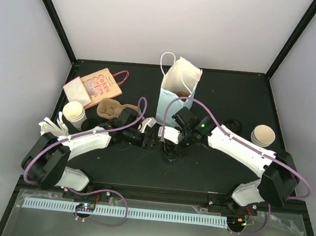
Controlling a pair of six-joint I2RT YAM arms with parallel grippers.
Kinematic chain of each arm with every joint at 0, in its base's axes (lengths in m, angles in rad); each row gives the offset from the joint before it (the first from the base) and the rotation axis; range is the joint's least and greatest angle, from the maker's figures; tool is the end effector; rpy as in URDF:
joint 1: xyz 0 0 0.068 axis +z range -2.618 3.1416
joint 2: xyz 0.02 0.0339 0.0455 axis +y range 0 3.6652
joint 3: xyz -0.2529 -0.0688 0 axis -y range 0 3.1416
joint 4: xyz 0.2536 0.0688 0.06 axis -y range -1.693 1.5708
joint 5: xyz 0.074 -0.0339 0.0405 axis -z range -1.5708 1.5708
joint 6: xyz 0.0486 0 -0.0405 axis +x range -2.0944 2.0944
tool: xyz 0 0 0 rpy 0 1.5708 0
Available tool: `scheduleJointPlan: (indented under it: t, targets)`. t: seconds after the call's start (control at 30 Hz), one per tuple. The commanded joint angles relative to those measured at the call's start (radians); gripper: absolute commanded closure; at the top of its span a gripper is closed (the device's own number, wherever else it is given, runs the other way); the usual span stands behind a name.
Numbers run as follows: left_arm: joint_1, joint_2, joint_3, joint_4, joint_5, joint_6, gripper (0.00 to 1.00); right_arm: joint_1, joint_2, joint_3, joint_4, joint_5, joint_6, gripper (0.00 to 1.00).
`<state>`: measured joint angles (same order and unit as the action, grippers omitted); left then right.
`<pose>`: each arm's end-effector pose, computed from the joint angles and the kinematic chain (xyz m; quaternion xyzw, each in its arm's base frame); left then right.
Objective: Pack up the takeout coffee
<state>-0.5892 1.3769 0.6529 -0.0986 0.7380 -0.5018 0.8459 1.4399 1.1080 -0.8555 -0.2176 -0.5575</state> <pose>0.2111 -0.1804 0.1580 0.1696 0.8616 -0.4639 0.1172 0.1856 0.2253 0.2257 -0.6457 0.7320 0.1327 0.1721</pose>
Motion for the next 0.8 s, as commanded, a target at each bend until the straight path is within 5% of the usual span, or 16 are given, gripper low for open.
scheduleJointPlan:
  t: [0.0, 0.77]
  targets:
    - [0.004, 0.007, 0.031, 0.009, 0.011, -0.002, 0.35, 0.012, -0.025, -0.016, 0.046, 0.025, 0.097, 0.27]
    - [0.000, 0.013, 0.027, 0.046, 0.015, -0.032, 0.35, 0.038, -0.099, -0.108, 0.138, 0.089, 0.291, 0.27]
